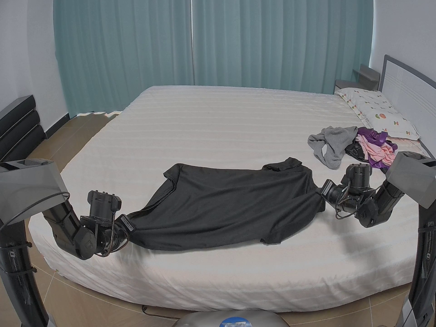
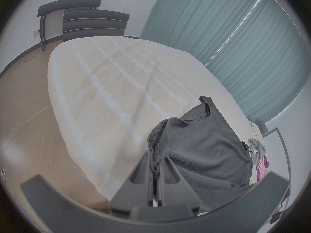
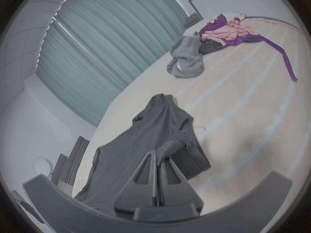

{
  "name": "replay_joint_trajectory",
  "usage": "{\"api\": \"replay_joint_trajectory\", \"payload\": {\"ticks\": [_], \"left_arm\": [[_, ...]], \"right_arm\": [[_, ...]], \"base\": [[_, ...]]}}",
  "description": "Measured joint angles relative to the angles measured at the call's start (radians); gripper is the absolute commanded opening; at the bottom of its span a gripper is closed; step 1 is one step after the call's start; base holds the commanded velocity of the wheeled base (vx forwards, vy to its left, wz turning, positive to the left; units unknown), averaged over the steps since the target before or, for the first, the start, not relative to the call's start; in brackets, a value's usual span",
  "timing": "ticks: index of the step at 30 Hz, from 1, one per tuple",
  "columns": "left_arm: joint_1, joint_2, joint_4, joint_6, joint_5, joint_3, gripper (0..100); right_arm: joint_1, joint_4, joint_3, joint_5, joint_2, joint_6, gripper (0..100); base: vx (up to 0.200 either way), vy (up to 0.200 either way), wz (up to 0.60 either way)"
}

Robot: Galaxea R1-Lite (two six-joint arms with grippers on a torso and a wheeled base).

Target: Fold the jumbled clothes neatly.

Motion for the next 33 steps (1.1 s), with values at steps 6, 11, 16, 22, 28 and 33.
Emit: {"api": "replay_joint_trajectory", "payload": {"ticks": [6,11,16,22,28,33], "left_arm": [[0.003,0.005,-0.002,-0.001,-0.001,0.000,0],[0.004,0.010,-0.003,-0.001,-0.004,0.001,0],[0.004,0.014,-0.004,-0.002,-0.006,0.003,0],[0.004,0.020,-0.009,-0.002,-0.007,0.005,0],[0.004,0.022,-0.024,-0.002,-0.008,0.014,0],[0.004,0.023,-0.028,-0.002,-0.009,0.020,0]], "right_arm": [[0.023,0.030,-0.180,-0.051,0.071,0.001,0],[0.050,0.052,-0.310,-0.098,0.150,0.001,100],[0.076,0.066,-0.393,-0.121,0.223,-0.004,100],[0.078,0.052,-0.362,-0.113,0.231,-0.008,100],[0.064,0.050,-0.246,-0.064,0.159,-0.010,100],[0.056,0.051,-0.134,-0.039,0.079,-0.014,100]], "base": [[0.000,0.000,0.00],[0.000,0.000,0.00],[0.000,0.000,0.00],[0.000,0.000,0.00],[0.000,0.000,0.00],[0.000,0.000,0.00]]}}
